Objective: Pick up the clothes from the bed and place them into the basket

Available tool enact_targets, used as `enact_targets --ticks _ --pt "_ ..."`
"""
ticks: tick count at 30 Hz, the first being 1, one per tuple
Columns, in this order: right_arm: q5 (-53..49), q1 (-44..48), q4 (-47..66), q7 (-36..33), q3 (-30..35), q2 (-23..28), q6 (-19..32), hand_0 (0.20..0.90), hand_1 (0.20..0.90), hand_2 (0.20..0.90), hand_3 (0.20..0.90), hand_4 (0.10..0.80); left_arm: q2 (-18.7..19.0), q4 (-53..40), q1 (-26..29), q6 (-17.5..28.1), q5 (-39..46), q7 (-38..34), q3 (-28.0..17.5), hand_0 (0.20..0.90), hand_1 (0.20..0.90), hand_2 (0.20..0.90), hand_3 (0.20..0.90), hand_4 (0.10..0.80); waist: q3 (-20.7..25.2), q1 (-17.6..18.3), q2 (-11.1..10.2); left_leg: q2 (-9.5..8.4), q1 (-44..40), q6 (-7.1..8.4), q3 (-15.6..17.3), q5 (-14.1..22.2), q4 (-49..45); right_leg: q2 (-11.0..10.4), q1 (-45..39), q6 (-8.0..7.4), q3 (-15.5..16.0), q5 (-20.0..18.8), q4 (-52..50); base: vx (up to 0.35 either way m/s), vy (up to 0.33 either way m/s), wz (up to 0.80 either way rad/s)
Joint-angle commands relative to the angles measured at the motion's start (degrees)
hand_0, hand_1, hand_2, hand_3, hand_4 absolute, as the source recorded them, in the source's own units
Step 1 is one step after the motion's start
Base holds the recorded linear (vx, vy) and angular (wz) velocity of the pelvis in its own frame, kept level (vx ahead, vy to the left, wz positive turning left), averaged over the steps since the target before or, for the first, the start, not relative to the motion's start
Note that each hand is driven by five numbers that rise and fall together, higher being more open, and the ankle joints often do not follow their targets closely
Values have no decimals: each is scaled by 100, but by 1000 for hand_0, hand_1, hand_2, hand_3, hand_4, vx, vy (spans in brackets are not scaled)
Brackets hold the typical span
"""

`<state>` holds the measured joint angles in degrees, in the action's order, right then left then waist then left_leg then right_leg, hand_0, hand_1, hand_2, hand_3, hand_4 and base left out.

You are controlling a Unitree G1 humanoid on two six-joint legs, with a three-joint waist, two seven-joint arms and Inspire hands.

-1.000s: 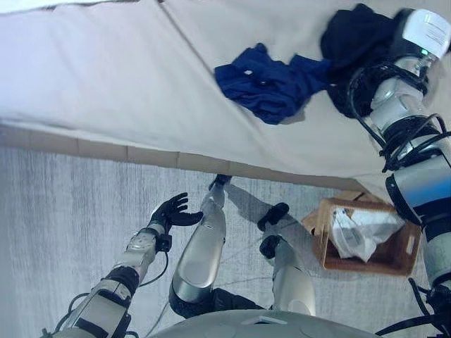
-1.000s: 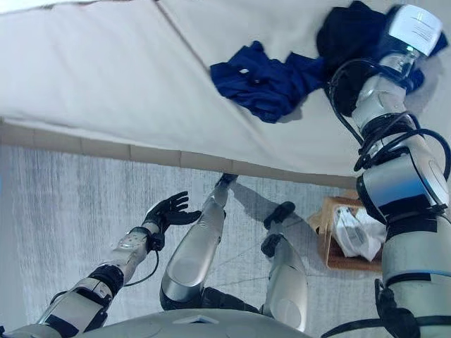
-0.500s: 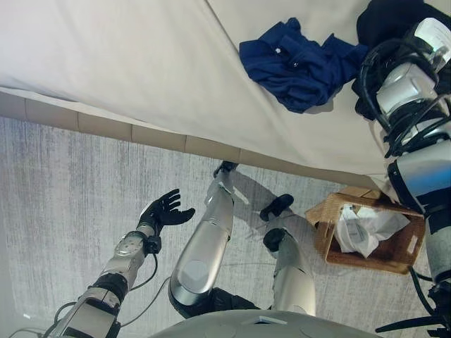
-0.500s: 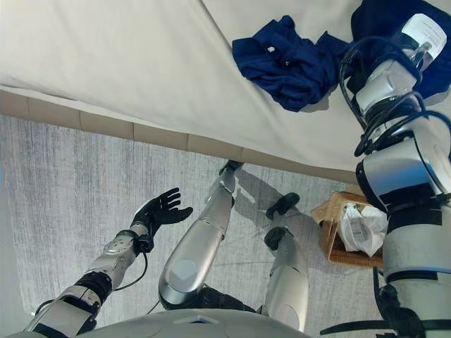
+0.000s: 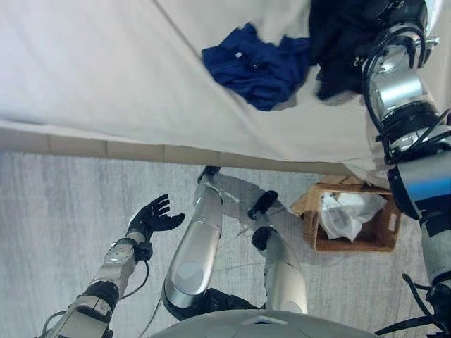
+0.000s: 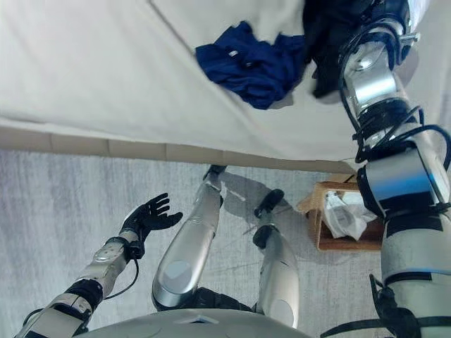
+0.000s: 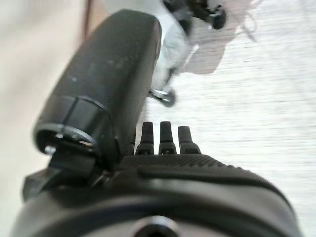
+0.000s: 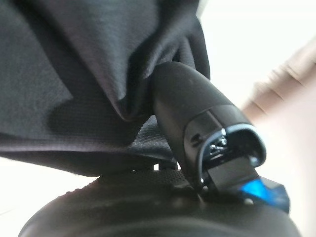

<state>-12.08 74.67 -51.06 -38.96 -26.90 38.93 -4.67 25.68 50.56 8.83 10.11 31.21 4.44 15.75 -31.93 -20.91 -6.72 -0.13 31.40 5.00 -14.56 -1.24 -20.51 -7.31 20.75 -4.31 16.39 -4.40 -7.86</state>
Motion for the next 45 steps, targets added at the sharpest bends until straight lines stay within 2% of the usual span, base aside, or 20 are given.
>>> enact_targets --ticks 1,5,8,14,20,23,24,27,28,29,35,38,40,45 --pt "431 245 1124 -697 532 879 481 300 300 300 200 100 80 312 -480 -120 -514 -158 -155 900 900 900 900 800 256 191 -270 -180 -851 -476 415 691 41 15 -686 -145 -135 258 -329 80 -178 -39" --pt "444 -429 2046 -663 1018 1251 643 300 300 300 200 100 59 447 -575 -175 -760 -265 -144 900 900 900 900 800 791 516 -349 -12 -1515 -440 640 729 377 106 -1204 -53 -316 340 -79 101 -151 -26" --pt "661 -927 2778 -587 1463 1402 700 300 300 300 200 100 -53 534 -610 -163 -927 -260 -127 900 900 900 900 800 1206 807 -300 96 -2049 -397 866 603 866 185 -1580 -3 -415 397 136 51 -108 -32" --pt "446 -1750 3723 -298 2180 1636 872 300 300 300 200 100 -490 715 -590 -388 -1401 -285 13 900 900 900 900 800 1955 1433 -19 359 -2810 -238 1394 234 1754 348 -1957 80 -786 456 453 8 -48 -44" --pt "399 -2384 4046 248 2585 1662 974 300 300 300 200 100 -792 993 -452 -502 -1507 -265 123 900 900 900 900 800 2272 1842 182 565 -3061 -132 1788 60 2016 402 -2067 121 -975 471 585 -22 -77 -36" --pt "450 -2915 4053 843 2718 1612 845 300 300 300 200 100 -848 1170 -444 -594 -1693 -176 101 900 900 900 900 800 2381 2065 228 627 -3132 -108 1943 65 1967 416 -2073 150 -1083 486 573 0 -90 -38" --pt "463 -2974 4039 930 2723 1611 831 300 300 300 200 100 -852 1185 -446 -603 -1706 -168 96 900 900 900 900 800 2388 2086 231 631 -3135 -106 1956 68 1954 417 -2073 154 -1098 487 570 7 -122 -34" --pt "446 -3732 3868 2038 2710 1694 496 300 300 300 200 100 -840 1205 -525 -661 -1848 -71 90 900 900 900 900 800 2418 2288 263 656 -3139 -94 2057 113 1778 448 -2090 188 -1282 462 603 13 -115 -26" --pt "445 -3745 3871 2044 2721 1695 497 300 300 300 200 100 -838 1202 -529 -661 -1848 -70 95 900 900 900 900 800 2419 2281 262 657 -3141 -94 2060 117 1773 449 -2094 189 -1284 462 605 -11 -137 -29" --pt "410 -3981 3720 2674 2651 1714 209 300 300 300 200 100 -788 1176 -564 -655 -1928 -6 94 900 900 900 900 800 2388 2336 270 649 -3129 -102 2076 155 1688 454 -2079 193 -1345 444 604 -25 -89 -30" --pt "481 -4207 2963 3540 2284 1649 -333 300 300 300 200 100 -633 1130 -410 -603 -1971 51 249 900 900 900 900 800 2065 2465 356 654 -3001 -96 2082 171 1511 450 -1925 203 -1489 368 560 -96 -103 -21" --pt "473 -4051 2580 3629 2060 1613 -440 300 300 300 200 100 -604 1083 -287 -593 -1979 83 332 900 900 900 900 800 1908 2482 408 638 -2891 -85 2069 168 1455 421 -1814 195 -1494 336 549 -144 -55 -5" --pt "566 -3684 1913 3563 1669 1526 -443 300 300 300 200 100 -584 1053 19 -490 -1801 57 517 900 900 900 900 800 1581 2497 519 593 -2596 -75 2014 151 1331 376 -1521 202 -1507 307 467 -316 -26 -11" --pt "582 -3312 1313 3373 1202 1361 -309 300 300 300 200 100 -594 937 403 -359 -1650 31 726 900 900 900 900 800 1069 2544 695 531 -2118 -78 1941 127 1096 320 -1026 228 -1540 250 275 -224 -16 -16"
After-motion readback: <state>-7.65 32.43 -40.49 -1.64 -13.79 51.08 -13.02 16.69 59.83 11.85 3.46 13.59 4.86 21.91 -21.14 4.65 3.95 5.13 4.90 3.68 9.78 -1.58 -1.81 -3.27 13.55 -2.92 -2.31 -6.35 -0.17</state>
